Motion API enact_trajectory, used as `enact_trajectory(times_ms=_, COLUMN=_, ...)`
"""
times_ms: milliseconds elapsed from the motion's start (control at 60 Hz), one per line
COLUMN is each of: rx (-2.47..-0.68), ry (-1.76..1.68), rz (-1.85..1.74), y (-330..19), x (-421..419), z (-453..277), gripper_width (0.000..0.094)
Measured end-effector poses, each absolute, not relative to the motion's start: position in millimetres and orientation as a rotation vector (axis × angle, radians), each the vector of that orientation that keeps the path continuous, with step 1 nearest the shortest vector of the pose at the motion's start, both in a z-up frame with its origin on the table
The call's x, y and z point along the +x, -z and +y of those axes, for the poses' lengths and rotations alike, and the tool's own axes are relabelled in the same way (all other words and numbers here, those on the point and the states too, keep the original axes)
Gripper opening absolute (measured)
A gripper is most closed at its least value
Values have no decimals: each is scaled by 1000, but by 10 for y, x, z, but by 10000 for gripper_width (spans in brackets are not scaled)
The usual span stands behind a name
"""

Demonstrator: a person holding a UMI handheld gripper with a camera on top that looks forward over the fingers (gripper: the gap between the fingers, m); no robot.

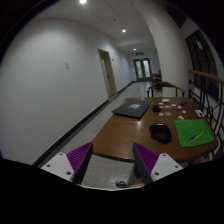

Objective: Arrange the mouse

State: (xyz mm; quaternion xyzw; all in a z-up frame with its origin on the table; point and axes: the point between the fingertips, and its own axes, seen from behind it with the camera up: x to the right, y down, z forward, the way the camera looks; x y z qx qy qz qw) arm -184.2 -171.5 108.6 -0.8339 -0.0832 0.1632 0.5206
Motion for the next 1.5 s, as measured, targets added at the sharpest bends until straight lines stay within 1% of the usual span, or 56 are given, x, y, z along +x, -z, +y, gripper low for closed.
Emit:
enact_trajectory(times_ms=100, rx=-1990, ry=-341, rz=-173, y=-1062, x=-1714, z=-1681, gripper_width=820)
enact_trajectory(times_ms=217, rx=-1985, ry=-251, rz=-157, y=-996, x=-1273, z=-1515, gripper_width=823)
enact_trajectory(times_ms=383, rx=-1976, ry=-42, rz=-170, y=-787, x=-523, z=-887, gripper_width=823)
enact_trajectory(times_ms=467, rx=-1987, ry=46, rz=-205, y=-622, x=-242, z=-602, gripper_width=820)
enact_trajectory(times_ms=617, rx=-2050, ry=45, rz=-261, y=-278, x=-156, z=-203, gripper_width=824)
enact_trajectory(times_ms=667, rx=-2066, ry=58, rz=-284, y=-182, x=-135, z=-83, gripper_width=808)
enact_trajectory(times_ms=700, rx=-2075, ry=67, rz=-292, y=-130, x=-117, z=-12, gripper_width=826)
enact_trajectory(times_ms=867, rx=-2071, ry=23, rz=-286, y=-119, x=-174, z=367, gripper_width=794)
enact_trajectory(times_ms=933, rx=-2075, ry=49, rz=-287, y=-101, x=-145, z=565, gripper_width=748)
enact_trajectory(times_ms=950, rx=-2079, ry=52, rz=-284, y=-90, x=-142, z=608, gripper_width=713)
enact_trajectory(times_ms=967, rx=-2085, ry=56, rz=-281, y=-80, x=-135, z=641, gripper_width=706)
enact_trajectory(times_ms=983, rx=-2091, ry=58, rz=-274, y=-63, x=-126, z=685, gripper_width=678)
enact_trajectory(times_ms=1033, rx=-2114, ry=65, rz=-248, y=-18, x=-91, z=807, gripper_width=503)
enact_trajectory(times_ms=1050, rx=-2122, ry=68, rz=-242, y=1, x=-80, z=841, gripper_width=457)
enact_trajectory(times_ms=1067, rx=-2130, ry=71, rz=-238, y=21, x=-69, z=869, gripper_width=432)
enact_trajectory(times_ms=1167, rx=-2145, ry=49, rz=-180, y=34, x=-44, z=944, gripper_width=382)
enact_trajectory(times_ms=1233, rx=-2148, ry=1, rz=-169, y=20, x=-66, z=947, gripper_width=312)
enact_trajectory(times_ms=1317, rx=-2125, ry=-36, rz=-217, y=-1, x=-126, z=959, gripper_width=250)
enact_trajectory(times_ms=1400, rx=-2122, ry=-52, rz=-262, y=-35, x=-172, z=884, gripper_width=230)
enact_trajectory(times_ms=1450, rx=-2077, ry=-72, rz=-272, y=-217, x=-217, z=820, gripper_width=230)
enact_trajectory(times_ms=1500, rx=-1996, ry=-41, rz=-270, y=-561, x=-128, z=831, gripper_width=227)
